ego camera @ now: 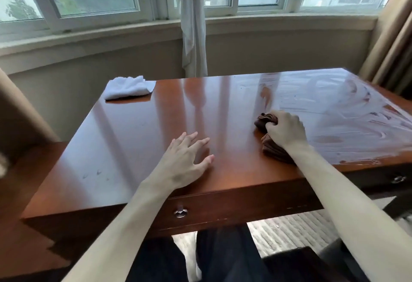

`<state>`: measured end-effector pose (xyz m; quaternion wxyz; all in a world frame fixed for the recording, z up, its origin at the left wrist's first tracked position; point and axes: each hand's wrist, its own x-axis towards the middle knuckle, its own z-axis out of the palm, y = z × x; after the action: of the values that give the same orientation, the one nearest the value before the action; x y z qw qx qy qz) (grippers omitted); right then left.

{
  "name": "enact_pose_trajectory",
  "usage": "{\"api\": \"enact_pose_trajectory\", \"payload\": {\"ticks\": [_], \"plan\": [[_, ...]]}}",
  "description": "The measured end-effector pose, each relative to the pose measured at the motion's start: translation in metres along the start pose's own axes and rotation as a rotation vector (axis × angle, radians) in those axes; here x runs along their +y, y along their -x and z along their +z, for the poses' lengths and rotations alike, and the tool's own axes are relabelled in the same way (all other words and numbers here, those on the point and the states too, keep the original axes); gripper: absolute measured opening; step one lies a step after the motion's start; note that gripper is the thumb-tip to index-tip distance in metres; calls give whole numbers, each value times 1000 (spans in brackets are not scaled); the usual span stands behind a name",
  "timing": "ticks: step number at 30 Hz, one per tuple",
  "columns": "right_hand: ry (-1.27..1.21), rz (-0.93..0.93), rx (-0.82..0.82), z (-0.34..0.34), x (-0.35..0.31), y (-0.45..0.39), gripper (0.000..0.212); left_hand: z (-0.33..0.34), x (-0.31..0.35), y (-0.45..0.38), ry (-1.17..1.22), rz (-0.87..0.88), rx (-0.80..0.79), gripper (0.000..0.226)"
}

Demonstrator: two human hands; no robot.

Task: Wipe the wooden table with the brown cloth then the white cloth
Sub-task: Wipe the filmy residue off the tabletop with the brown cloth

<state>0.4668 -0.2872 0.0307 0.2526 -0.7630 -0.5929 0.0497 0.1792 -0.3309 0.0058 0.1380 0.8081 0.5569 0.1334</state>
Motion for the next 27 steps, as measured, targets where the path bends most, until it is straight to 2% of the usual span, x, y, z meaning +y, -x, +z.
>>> {"api": "enact_pose_trajectory", "payload": {"ticks": [5,9,12,16,18,22,25,27], "plan": [[-16,-158,-87,2,-5,45,50,23,2,-17,-72,-30,33,65],[-117,-170,-78,-3,3,37,40,27,-2,-19,-96,-30,52,73],[-28,-78,-25,1,-3,1,31,27,-2,-19,-105,-20,61,74],[77,-156,-29,18,-15,4,35,27,-1,-19,-111,-29,66,77],[115,-154,-52,20,-26,4,29,27,0,-19,-111,-29,69,77],[180,-168,36,34,-53,28,31,26,-2,-18,-111,-21,63,75],[-12,-366,23,25,-35,74,38,27,-3,-17,-120,-18,61,74],[-98,-363,-68,6,-9,68,45,27,-3,-19,-113,-23,57,74]]}}
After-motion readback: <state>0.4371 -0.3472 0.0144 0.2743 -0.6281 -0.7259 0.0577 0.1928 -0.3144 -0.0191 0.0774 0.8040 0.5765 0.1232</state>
